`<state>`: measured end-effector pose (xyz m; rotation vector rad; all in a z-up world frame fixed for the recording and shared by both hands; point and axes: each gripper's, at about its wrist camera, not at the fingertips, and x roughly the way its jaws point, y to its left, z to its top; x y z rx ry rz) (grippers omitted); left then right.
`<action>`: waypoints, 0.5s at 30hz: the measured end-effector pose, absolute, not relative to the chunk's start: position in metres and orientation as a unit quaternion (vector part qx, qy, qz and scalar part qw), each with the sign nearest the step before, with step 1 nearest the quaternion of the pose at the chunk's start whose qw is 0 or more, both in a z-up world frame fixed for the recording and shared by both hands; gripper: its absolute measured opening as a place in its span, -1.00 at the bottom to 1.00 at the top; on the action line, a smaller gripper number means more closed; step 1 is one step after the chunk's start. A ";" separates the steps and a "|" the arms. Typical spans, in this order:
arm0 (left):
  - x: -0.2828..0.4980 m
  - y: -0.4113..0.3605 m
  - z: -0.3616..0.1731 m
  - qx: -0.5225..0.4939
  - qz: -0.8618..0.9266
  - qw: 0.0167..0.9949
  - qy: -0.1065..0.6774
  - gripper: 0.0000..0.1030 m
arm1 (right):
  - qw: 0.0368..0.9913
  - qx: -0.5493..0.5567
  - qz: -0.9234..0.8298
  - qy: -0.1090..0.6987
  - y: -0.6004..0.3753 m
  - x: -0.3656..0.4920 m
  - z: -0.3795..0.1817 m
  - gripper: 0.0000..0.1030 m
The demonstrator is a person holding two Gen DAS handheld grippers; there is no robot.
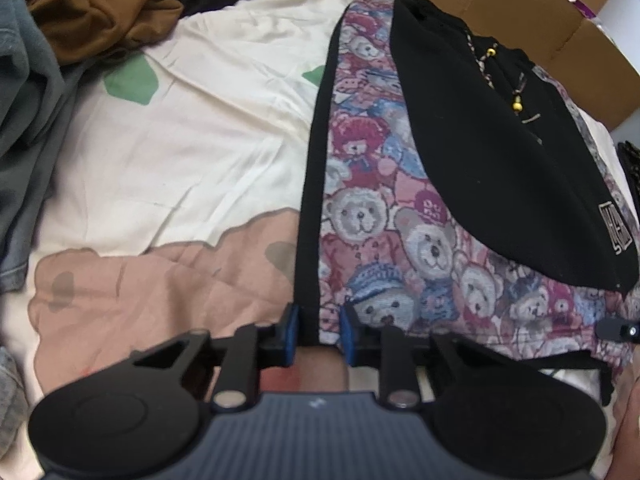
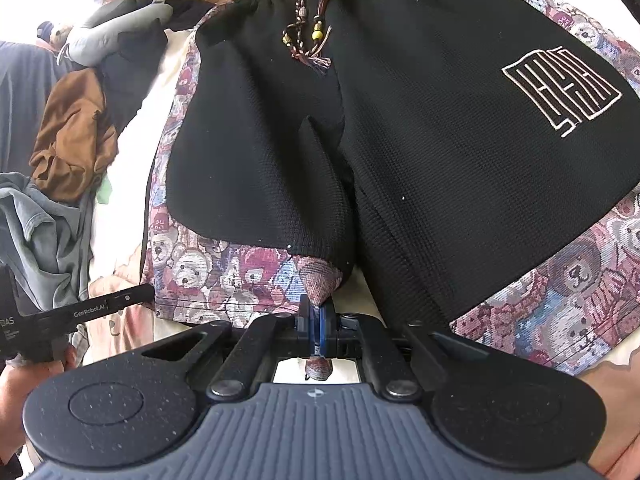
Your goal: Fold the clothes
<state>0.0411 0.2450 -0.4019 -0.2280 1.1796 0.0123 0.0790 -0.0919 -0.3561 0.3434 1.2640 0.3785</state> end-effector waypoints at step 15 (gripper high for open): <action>0.030 0.274 -0.362 -0.110 0.009 0.837 0.535 -0.86 | 0.765 0.165 0.205 0.588 -0.081 0.080 -0.348 -0.94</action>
